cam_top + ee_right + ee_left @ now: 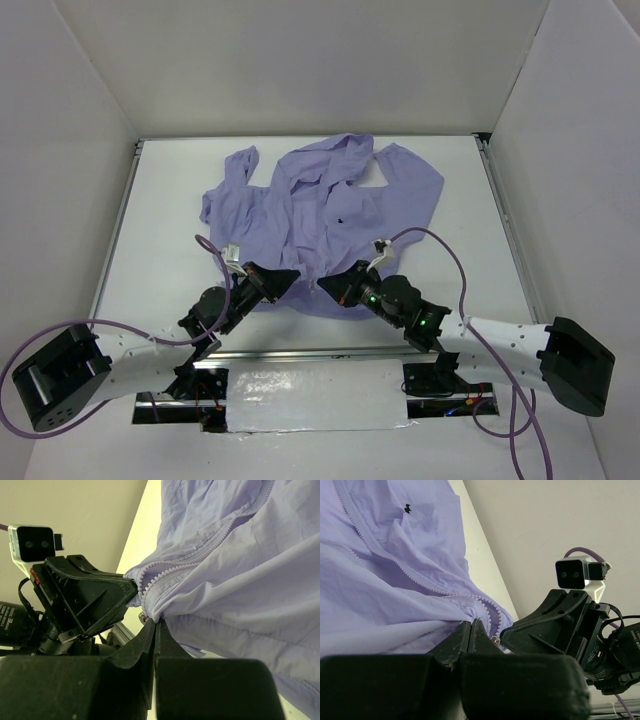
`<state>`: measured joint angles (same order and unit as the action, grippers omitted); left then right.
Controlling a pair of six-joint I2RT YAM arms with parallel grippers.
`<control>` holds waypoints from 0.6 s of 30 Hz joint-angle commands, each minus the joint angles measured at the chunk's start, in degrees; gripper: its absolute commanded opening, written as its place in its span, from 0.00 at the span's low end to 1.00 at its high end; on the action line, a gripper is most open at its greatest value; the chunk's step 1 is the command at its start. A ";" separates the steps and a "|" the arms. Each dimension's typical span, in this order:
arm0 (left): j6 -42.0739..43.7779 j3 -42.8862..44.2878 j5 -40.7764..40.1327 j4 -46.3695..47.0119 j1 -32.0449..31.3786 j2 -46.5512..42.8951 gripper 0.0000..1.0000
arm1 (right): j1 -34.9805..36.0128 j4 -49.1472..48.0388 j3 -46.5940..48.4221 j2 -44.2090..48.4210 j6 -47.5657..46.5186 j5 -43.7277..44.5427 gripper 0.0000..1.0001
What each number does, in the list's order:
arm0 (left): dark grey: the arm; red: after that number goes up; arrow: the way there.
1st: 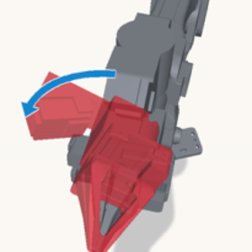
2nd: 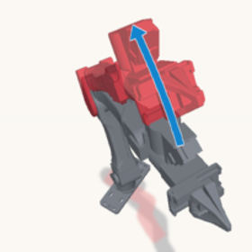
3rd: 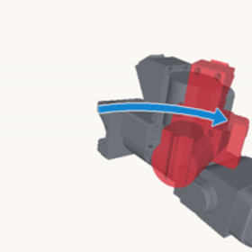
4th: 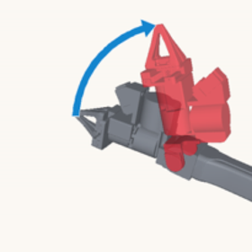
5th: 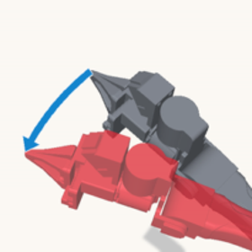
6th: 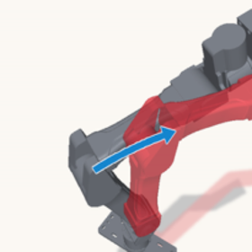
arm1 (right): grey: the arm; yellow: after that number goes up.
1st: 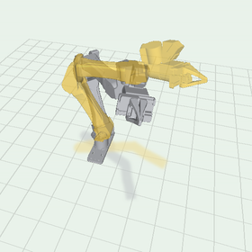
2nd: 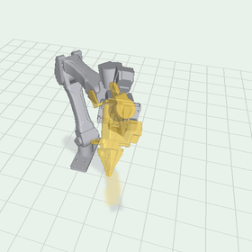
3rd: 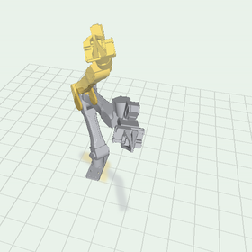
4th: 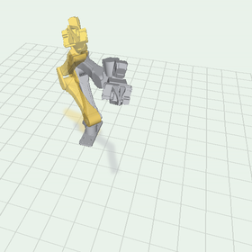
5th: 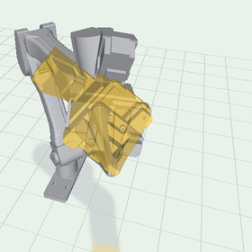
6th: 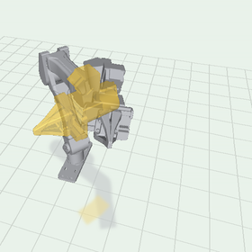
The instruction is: Zip up the jacket
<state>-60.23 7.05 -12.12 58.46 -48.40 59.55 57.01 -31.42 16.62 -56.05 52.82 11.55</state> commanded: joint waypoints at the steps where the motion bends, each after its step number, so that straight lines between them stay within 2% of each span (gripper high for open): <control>1: 0.11 0.24 -0.80 5.09 0.15 0.39 0.00 | 0.29 1.10 2.89 -0.90 1.41 1.37 0.00; 18: 0.37 0.07 -1.24 4.65 0.06 0.83 0.00 | 0.29 1.36 3.68 -2.13 2.91 1.28 0.00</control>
<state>-60.20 7.05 -12.43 58.67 -48.40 59.92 57.01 -29.78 17.80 -58.30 55.33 11.62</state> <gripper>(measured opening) 0.041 0.009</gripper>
